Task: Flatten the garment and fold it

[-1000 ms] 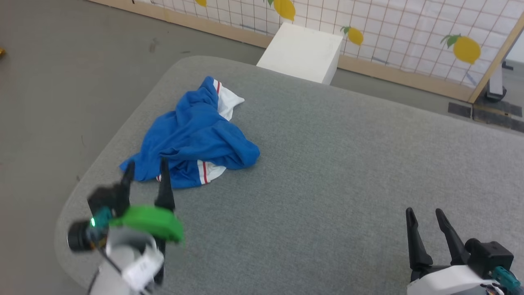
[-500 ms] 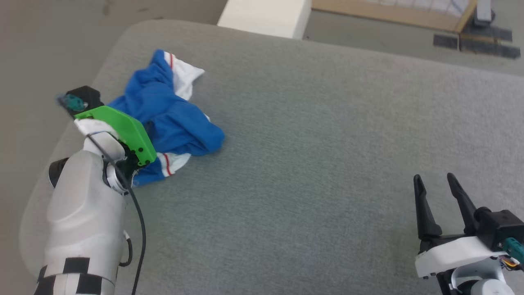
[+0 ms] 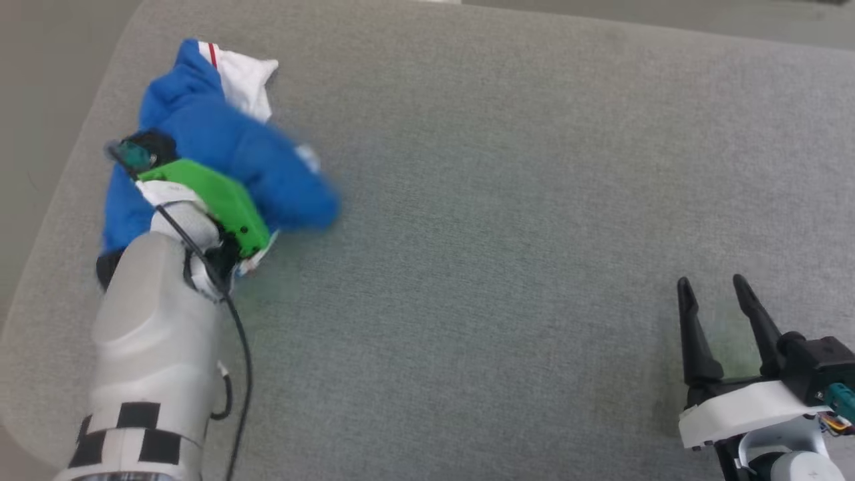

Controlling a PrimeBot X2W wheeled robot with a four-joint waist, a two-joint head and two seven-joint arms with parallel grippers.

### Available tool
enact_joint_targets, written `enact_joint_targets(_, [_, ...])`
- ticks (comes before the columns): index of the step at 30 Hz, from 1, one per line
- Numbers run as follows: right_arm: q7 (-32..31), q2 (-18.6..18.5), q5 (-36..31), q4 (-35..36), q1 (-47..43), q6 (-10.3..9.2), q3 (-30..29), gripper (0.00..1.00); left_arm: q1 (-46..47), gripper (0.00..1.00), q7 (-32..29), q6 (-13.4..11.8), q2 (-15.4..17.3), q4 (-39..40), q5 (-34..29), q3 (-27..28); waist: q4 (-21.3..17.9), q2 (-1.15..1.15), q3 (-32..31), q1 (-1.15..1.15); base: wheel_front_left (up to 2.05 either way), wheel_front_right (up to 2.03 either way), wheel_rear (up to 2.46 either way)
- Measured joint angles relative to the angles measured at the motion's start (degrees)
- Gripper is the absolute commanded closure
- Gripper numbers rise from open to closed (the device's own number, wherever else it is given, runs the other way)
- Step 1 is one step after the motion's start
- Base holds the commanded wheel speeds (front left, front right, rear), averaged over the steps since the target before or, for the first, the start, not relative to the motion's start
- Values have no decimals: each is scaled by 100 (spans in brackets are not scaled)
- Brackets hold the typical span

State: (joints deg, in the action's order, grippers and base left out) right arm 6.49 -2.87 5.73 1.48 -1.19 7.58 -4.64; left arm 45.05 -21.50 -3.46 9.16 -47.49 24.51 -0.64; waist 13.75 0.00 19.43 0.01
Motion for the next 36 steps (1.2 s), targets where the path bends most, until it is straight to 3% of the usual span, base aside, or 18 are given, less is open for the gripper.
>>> enact_joint_targets(5, [123, 0, 175, -267, 2, 0, 97, 0, 371, 100, 891, 274, 68, 445, -23, -4, 108, 0, -298, 0, 0, 0, 0])
enact_joint_targets(8, [247, 1, 299, -461, 1, 0, 136, 0, 765, 100, 1205, 590, 250, 816, -122, -137, 150, 0, -521, 0, 0, 0, 0])
enact_joint_targets(11, [338, -1, 399, -668, -8, 0, 194, 0, 1183, 100, 1307, 878, 313, 1157, -138, -363, 168, 0, -762, 0, 0, 0, 0])
enact_joint_targets(14, [432, 1, 497, -832, -9, 0, 222, 0, 1558, 100, 1305, 994, 301, 1479, -86, -589, 154, 0, -1004, -1, 0, 0, 0])
enact_joint_targets(20, [597, 1, 597, -1126, -32, 0, 204, 0, 2056, 100, 1054, 1053, 27, 1951, 339, -1155, -35, 0, -1422, -1, 0, 0, 0])
enact_joint_targets(27, [651, 1, 594, -1267, -133, -1, 134, 0, 2078, 100, 794, 1066, -337, 2323, 1084, -2064, -571, 0, -1660, -1, 0, 0, 0])
enact_joint_targets(36, [673, -2, 586, -1273, -279, 0, -85, 0, 759, 100, 556, 1071, -528, 1878, 1688, -2887, -1349, 1, -1765, -1, 0, 0, 0])
